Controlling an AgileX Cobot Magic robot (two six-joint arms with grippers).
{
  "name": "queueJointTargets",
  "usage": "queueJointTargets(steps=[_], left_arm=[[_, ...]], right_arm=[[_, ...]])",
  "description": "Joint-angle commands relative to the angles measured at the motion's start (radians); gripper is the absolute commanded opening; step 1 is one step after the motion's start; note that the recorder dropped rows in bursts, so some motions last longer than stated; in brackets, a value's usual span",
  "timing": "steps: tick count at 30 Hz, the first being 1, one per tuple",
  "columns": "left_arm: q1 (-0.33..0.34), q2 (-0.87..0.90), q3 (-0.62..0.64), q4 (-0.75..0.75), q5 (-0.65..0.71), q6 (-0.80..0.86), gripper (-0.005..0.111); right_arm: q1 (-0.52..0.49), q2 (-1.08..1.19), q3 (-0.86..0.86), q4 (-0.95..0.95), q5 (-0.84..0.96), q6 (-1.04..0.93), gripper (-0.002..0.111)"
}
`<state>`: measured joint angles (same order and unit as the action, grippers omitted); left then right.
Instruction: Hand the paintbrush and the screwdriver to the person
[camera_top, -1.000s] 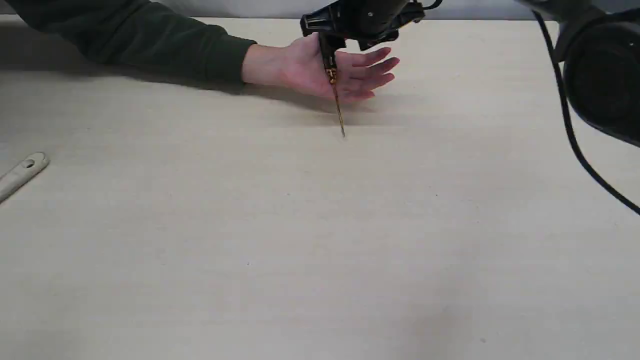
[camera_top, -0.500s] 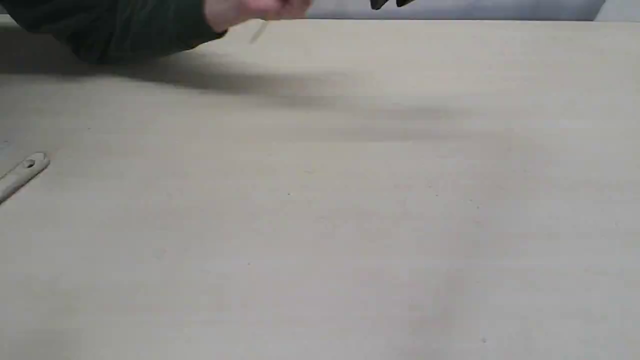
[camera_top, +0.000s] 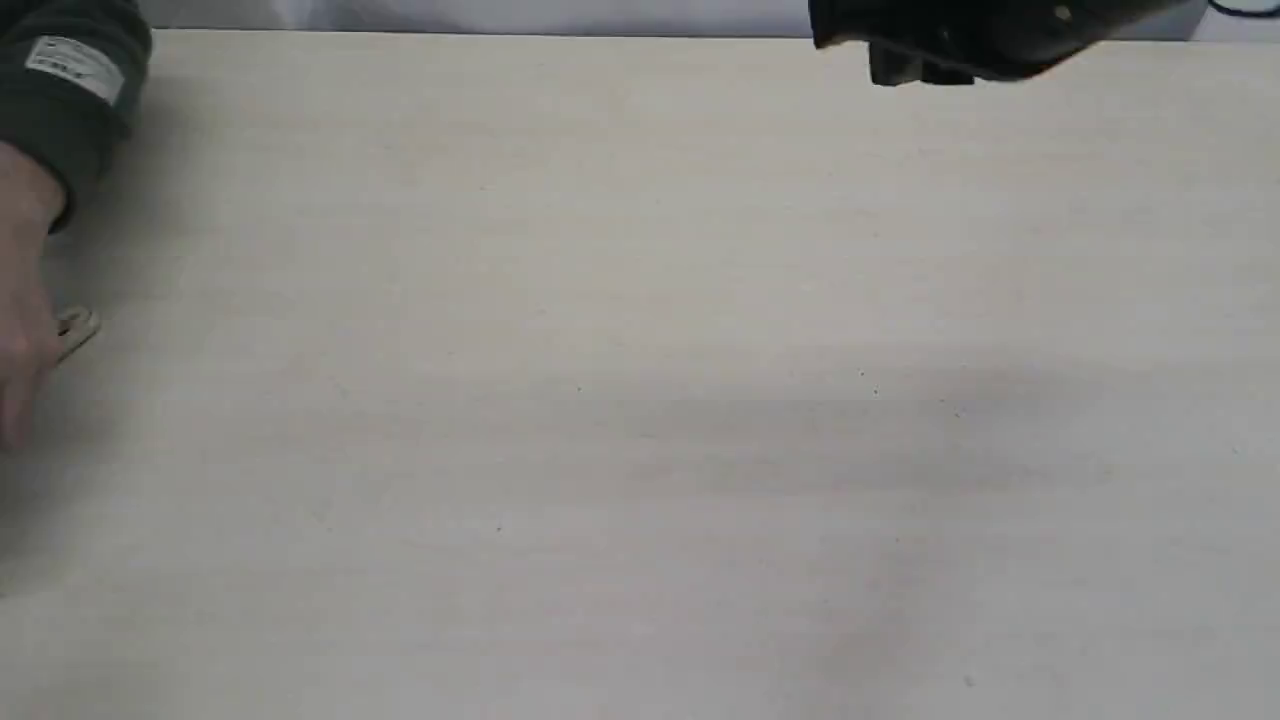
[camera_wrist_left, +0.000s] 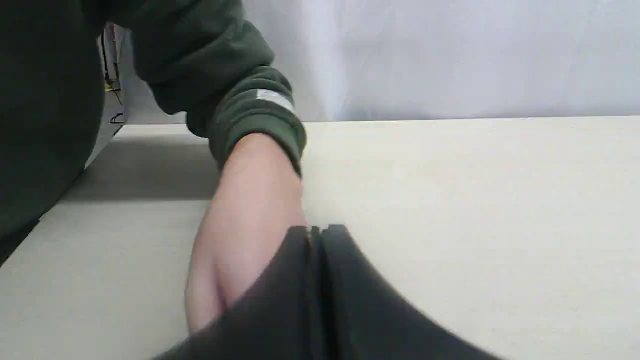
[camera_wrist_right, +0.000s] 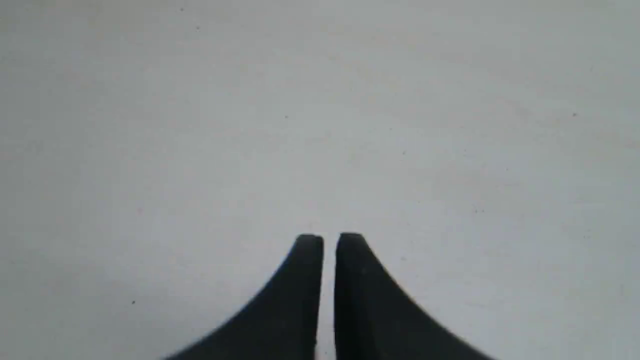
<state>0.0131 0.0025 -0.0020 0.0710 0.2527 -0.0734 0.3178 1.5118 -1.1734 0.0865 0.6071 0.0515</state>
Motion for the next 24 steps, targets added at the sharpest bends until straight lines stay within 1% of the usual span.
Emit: queueJointTargets(steps=[1, 7, 12, 18, 24], left_arm=[[-0.002, -0.002, 0.002, -0.004, -0.002, -0.002, 0.000], [-0.002, -0.002, 0.002, -0.004, -0.002, -0.002, 0.000], [-0.002, -0.002, 0.002, 0.000, -0.003, -0.002, 0.000], [-0.002, -0.002, 0.002, 0.000, -0.003, -0.002, 0.000], [-0.002, -0.002, 0.002, 0.000, -0.003, -0.002, 0.000]], right_arm=[[0.033, -0.166, 0.175, -0.002, -0.120, -0.005, 0.004], [0.106, -0.443, 0.475, 0.028, -0.294, -0.003, 0.004], [0.127, -0.667, 0.664, 0.039, -0.359, -0.003, 0.004], [0.127, -0.911, 0.815, 0.039, -0.388, 0.024, 0.004], [0.127, -1.104, 0.941, 0.039, -0.487, 0.095, 0.004]])
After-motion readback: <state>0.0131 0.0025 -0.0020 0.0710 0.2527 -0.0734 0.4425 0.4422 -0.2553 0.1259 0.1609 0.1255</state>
